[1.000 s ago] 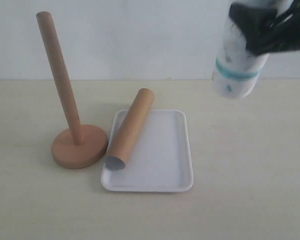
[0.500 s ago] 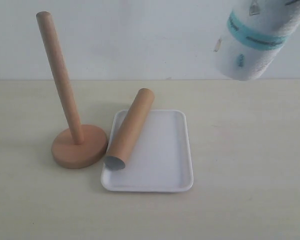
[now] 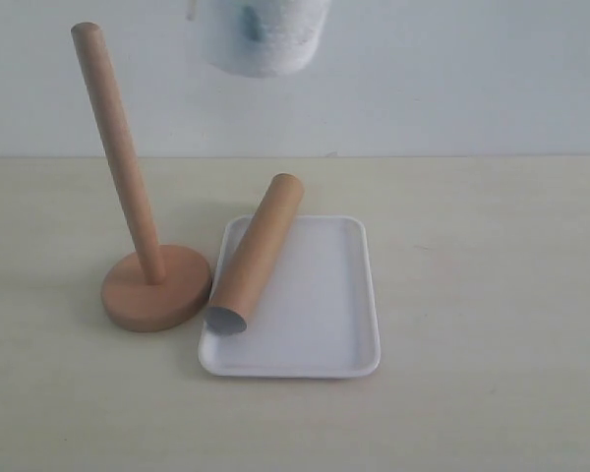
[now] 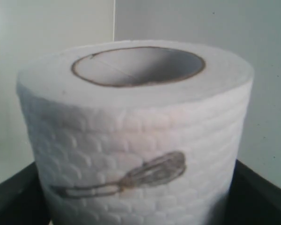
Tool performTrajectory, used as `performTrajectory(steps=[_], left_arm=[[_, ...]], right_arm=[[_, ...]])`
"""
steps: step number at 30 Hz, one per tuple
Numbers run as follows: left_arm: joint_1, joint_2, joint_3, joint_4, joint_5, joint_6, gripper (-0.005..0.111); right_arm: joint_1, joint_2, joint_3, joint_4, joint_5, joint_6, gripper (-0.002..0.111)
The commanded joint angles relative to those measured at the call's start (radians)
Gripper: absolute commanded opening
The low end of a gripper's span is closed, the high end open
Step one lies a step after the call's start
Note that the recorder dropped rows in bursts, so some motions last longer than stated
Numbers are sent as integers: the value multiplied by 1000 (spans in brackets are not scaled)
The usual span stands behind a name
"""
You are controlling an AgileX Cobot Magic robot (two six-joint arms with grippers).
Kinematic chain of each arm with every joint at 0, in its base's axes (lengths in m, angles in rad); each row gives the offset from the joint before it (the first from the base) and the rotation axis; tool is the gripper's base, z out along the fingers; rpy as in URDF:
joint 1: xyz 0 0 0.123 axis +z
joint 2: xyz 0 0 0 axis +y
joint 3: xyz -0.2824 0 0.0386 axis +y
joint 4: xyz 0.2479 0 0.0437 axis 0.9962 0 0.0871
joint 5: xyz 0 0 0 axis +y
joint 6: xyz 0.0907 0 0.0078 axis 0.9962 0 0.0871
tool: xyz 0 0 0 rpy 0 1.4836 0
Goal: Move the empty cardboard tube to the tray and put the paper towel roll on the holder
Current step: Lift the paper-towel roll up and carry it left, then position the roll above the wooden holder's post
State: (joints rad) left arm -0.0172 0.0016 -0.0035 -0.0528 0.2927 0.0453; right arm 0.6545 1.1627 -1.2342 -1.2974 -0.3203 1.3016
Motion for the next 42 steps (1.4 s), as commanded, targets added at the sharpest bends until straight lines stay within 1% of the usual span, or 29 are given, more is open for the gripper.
performTrajectory(steps=[1, 4, 6, 10, 13, 36, 42], left_arm=[[-5, -2, 3, 2, 0, 4, 4], [-5, -2, 3, 2, 0, 4, 4], [-5, -2, 3, 2, 0, 4, 4], [-5, -2, 3, 2, 0, 4, 4], [-5, -2, 3, 2, 0, 4, 4], [-5, -2, 3, 2, 0, 4, 4], [-5, -2, 3, 2, 0, 4, 4]], right_arm=[[156, 101, -145, -2, 152, -44, 0], [222, 186, -249, -2, 266, -56, 0], [247, 238, -314, -2, 326, -63, 0], [263, 337, -426, 8, 329, -63, 0], [263, 389, -464, 8, 303, -47, 0], [263, 394, -466, 8, 306, -45, 0], [263, 396, -488, 8, 334, -45, 0]])
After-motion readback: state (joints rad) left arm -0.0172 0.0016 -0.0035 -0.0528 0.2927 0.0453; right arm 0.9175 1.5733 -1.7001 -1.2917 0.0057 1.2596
